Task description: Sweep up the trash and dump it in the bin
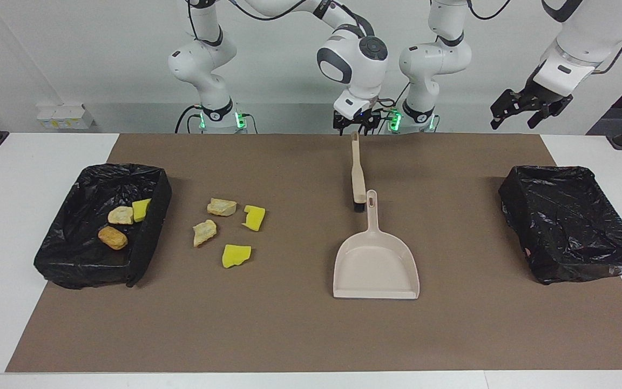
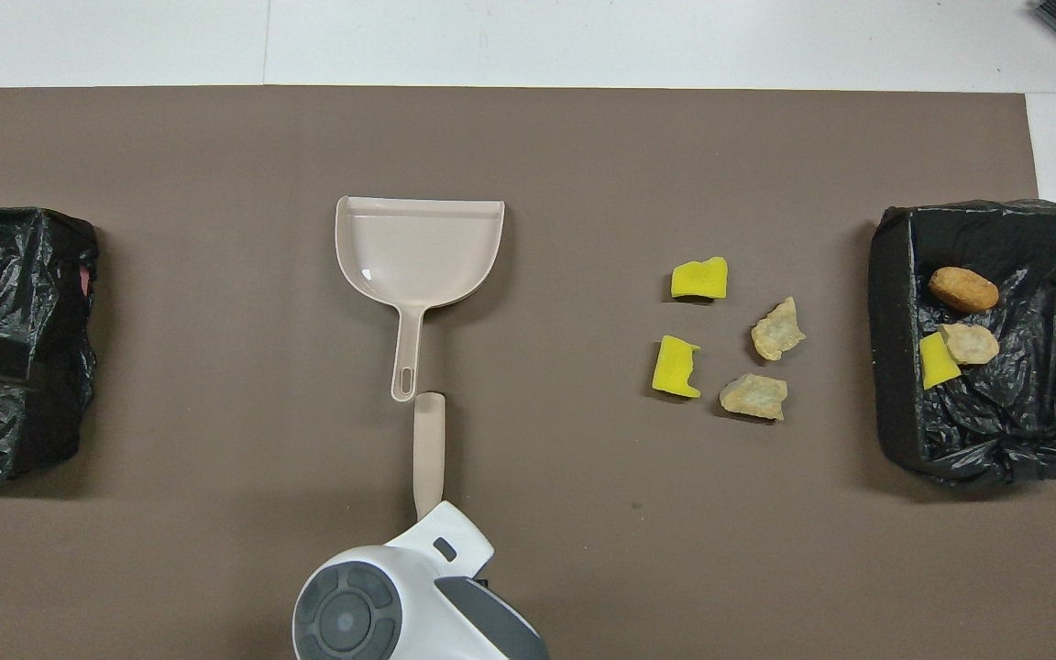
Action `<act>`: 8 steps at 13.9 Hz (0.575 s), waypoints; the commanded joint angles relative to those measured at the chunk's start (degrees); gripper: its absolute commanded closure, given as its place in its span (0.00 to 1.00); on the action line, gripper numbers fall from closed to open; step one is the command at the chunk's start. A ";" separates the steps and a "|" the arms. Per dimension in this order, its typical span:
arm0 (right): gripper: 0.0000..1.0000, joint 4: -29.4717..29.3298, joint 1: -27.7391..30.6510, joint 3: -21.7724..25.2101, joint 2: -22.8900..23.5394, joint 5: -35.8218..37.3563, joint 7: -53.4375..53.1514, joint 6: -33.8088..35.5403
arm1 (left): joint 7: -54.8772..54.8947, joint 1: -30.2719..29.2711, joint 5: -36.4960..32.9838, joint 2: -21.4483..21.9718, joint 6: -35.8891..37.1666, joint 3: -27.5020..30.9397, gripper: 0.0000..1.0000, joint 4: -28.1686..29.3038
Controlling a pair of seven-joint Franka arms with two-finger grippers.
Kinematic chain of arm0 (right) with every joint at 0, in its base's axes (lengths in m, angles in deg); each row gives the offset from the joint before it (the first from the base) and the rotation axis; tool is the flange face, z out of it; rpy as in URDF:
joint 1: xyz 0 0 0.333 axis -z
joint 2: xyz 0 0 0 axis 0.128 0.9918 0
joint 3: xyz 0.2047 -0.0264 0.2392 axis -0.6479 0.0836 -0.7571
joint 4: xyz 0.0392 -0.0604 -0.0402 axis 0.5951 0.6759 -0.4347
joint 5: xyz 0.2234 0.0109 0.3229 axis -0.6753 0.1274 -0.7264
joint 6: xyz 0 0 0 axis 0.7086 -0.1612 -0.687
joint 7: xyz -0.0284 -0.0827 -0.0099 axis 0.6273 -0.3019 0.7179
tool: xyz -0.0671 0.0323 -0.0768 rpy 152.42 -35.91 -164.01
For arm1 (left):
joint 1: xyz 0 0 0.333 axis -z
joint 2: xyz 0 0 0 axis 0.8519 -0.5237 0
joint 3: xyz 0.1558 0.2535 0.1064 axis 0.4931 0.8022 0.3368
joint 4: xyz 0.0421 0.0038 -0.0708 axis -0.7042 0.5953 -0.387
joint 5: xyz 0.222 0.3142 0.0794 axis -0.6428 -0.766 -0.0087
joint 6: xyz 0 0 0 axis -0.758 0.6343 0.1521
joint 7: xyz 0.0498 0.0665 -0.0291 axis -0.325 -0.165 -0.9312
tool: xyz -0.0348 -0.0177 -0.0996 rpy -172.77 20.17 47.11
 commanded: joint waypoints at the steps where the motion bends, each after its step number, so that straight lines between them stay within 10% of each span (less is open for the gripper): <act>1: 0.22 6.30 -0.20 0.08 -2.71 -1.51 -0.45 -6.41 | 0.00 -0.41 -1.11 0.28 1.14 -0.34 0.00 -0.23; 8: 0.28 6.49 2.08 0.17 0.37 -1.51 1.92 -14.00 | 0.00 -0.41 -1.11 0.28 1.14 -0.34 0.00 -0.32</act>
